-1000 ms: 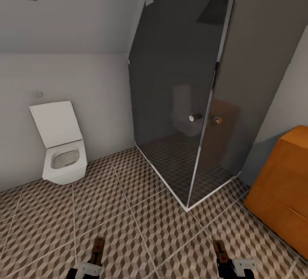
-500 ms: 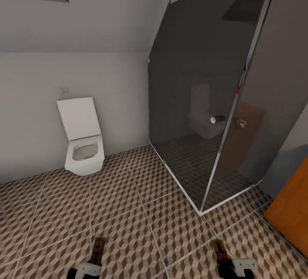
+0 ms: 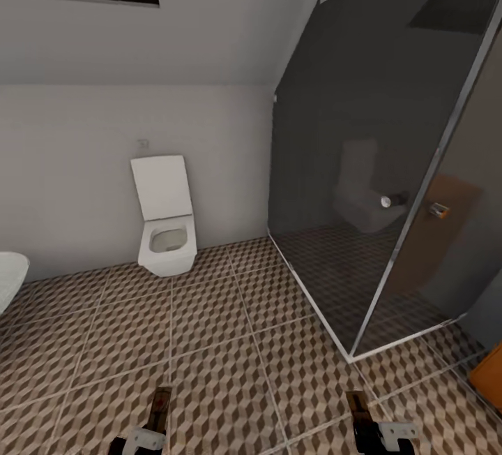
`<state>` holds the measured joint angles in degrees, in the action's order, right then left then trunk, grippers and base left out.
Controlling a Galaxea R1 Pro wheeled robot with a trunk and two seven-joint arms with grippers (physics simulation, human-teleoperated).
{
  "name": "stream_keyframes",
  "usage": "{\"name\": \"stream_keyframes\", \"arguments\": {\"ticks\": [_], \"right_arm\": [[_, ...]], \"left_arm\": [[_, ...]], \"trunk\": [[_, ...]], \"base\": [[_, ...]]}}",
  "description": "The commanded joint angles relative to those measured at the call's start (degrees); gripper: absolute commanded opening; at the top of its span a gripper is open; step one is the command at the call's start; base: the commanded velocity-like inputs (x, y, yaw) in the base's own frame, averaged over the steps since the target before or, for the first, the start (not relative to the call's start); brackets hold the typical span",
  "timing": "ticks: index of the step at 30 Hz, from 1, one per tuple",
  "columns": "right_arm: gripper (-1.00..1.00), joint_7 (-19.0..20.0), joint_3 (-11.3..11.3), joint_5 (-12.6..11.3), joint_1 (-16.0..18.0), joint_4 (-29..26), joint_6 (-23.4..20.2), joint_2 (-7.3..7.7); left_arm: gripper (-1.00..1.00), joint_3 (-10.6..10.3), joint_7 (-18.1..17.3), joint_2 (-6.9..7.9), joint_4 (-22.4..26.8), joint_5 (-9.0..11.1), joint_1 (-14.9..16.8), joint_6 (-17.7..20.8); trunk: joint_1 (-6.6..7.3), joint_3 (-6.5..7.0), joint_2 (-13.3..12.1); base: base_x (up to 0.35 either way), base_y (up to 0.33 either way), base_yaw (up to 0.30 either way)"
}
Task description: Take the four mousetraps from the cabinet in the bathroom and place them on the bathroom floor. Make sure all four end up on the same floor surface, and ensure that at least two of them are either under or directly next to the same bathroom sink.
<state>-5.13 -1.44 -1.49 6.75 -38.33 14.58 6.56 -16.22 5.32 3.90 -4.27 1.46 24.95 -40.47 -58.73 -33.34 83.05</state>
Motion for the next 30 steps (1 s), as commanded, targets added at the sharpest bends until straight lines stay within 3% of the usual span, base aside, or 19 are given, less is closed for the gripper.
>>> {"name": "stream_keyframes", "arguments": {"ticks": [1,30], "right_arm": [[-1.0,-0.15,-0.18,-0.3,0.02,0.01,0.18,0.04],[-1.0,-0.15,-0.16,-0.27,0.02,0.01,0.18,0.04]], "left_arm": [[-1.0,-0.49,0.48,-0.05,-0.21,0.03,0.1,-0.31],[-1.0,-0.48,0.48,-0.04,-0.21,0.03,0.1,-0.31]], "trunk": [[0.0,-0.05,0.03],[0.0,0.5,0.03]], "base": [[0.0,0.0,0.261],[0.0,0.0,0.261]]}}
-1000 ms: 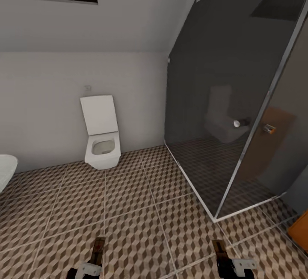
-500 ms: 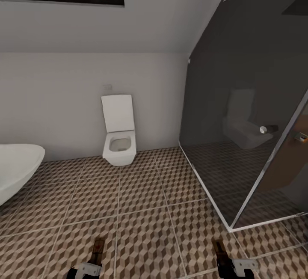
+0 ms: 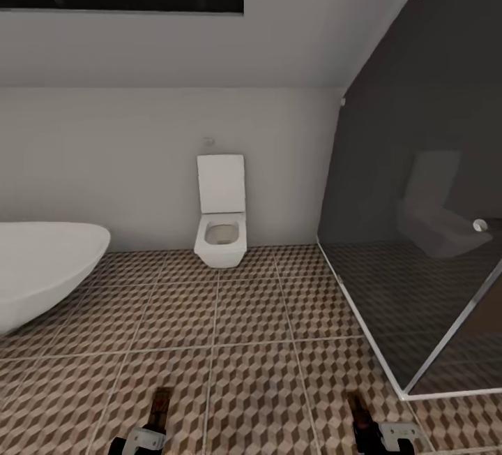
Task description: Take the four mousetraps from the cabinet in the bathroom and place them on the bathroom floor. Make sure all four end up on the same floor surface, and ensure that at least two of them are either under or directly next to the same bathroom sink.
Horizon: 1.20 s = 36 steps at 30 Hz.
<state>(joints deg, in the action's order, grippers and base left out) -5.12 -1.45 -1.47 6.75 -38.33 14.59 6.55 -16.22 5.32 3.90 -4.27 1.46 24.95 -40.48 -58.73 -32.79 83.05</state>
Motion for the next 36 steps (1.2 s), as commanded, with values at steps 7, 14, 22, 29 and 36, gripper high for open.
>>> {"name": "stream_keyframes", "arguments": {"ticks": [7,14,22,29,36], "right_arm": [[-1.0,-0.15,-0.15,-0.29,0.01,0.01,0.18,0.04],[-1.0,-0.15,-0.15,-0.29,0.01,0.01,0.18,0.04],[-1.0,-0.15,-0.17,-0.29,0.01,0.01,0.18,0.04],[-1.0,-0.15,-0.16,-0.29,0.01,0.01,0.18,0.04],[-1.0,-0.15,-0.17,-0.29,0.01,0.01,0.18,0.04]], "left_arm": [[-1.0,-0.48,0.48,-0.06,-0.22,0.03,0.1,-0.31],[-1.0,-0.49,0.48,-0.06,-0.22,0.03,0.1,-0.31],[-1.0,-0.48,0.48,-0.04,-0.22,0.03,0.1,-0.31],[-1.0,-0.48,0.48,-0.08,-0.22,0.03,0.1,-0.31],[-1.0,-0.48,0.48,-0.04,-0.22,0.03,0.1,-0.31]], "trunk": [[0.0,0.1,0.03],[0.0,0.26,0.03],[0.0,0.4,0.03],[0.0,0.42,0.03],[0.0,0.42,0.03]], "base": [[0.0,0.0,0.261],[0.0,0.0,0.261],[0.0,0.0,0.261],[0.0,0.0,0.261],[0.0,0.0,0.261]]}}
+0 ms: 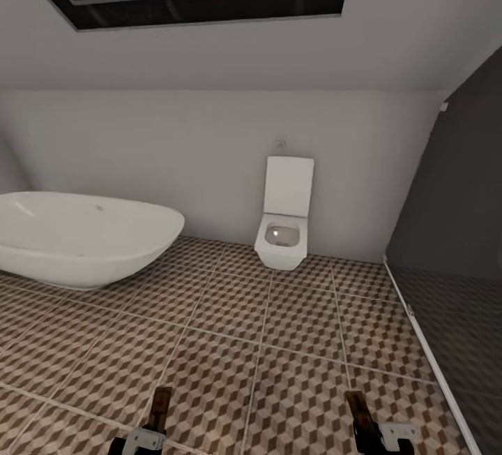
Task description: Take the four mousetraps from the cabinet in the bathroom and place them on the bathroom floor. Make sure all four end up on the same floor surface, and ensure that at least two of them are either under or directly next to the same bathroom sink.
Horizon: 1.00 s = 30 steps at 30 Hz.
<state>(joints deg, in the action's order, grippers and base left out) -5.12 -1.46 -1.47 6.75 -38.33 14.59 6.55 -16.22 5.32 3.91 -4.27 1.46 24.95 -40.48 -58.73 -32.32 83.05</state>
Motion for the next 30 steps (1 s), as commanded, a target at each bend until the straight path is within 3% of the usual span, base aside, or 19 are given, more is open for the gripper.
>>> {"name": "stream_keyframes", "arguments": {"ticks": [1,30], "right_arm": [[-1.0,-0.15,-0.18,-0.29,0.01,0.01,0.18,0.04],[-1.0,-0.15,-0.21,-0.29,0.01,0.02,0.18,0.04]], "left_arm": [[-1.0,-0.48,0.48,-0.04,-0.22,0.03,0.1,-0.3],[-1.0,-0.48,0.48,-0.39,-0.22,0.03,0.1,-0.27]], "trunk": [[0.0,-0.05,0.03],[0.0,-0.05,0.03]], "base": [[0.0,0.0,0.261],[0.0,0.0,0.261]]}}
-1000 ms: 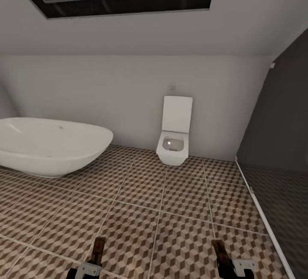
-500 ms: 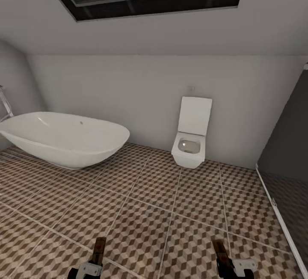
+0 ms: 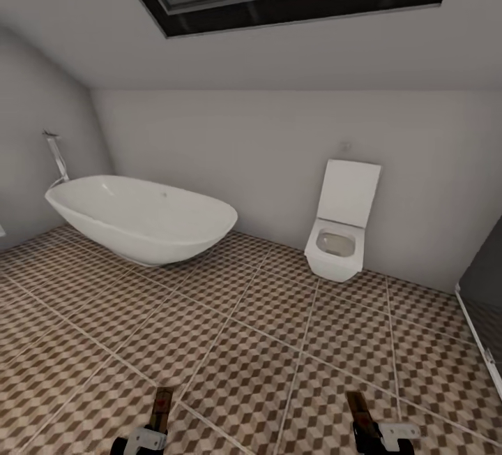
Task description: Take the four mousetraps from the cabinet in the bathroom and place them on the bathroom floor. Make sure all four end up on the same floor surface, and ensure that at least two of them are either under or directly next to the same bathroom sink.
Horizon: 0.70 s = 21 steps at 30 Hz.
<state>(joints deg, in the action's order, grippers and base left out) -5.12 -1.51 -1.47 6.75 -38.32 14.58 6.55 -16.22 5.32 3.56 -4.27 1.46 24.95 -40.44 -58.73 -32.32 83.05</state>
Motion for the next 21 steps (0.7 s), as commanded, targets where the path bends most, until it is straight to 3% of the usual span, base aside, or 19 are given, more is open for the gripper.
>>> {"name": "stream_keyframes", "arguments": {"ticks": [1,21], "right_arm": [[-1.0,-0.15,-0.16,-0.29,0.02,0.0,0.18,0.04],[-1.0,-0.15,-0.16,-0.29,0.02,0.02,0.18,0.04]], "left_arm": [[-1.0,-0.48,0.48,-0.04,-0.22,0.03,0.1,-0.3],[-1.0,-0.48,0.48,-0.04,-0.22,0.03,0.1,-0.28]], "trunk": [[0.0,-0.05,0.03],[0.0,-0.05,0.03]], "base": [[0.016,-0.028,0.261],[0.134,-0.087,0.261]]}}
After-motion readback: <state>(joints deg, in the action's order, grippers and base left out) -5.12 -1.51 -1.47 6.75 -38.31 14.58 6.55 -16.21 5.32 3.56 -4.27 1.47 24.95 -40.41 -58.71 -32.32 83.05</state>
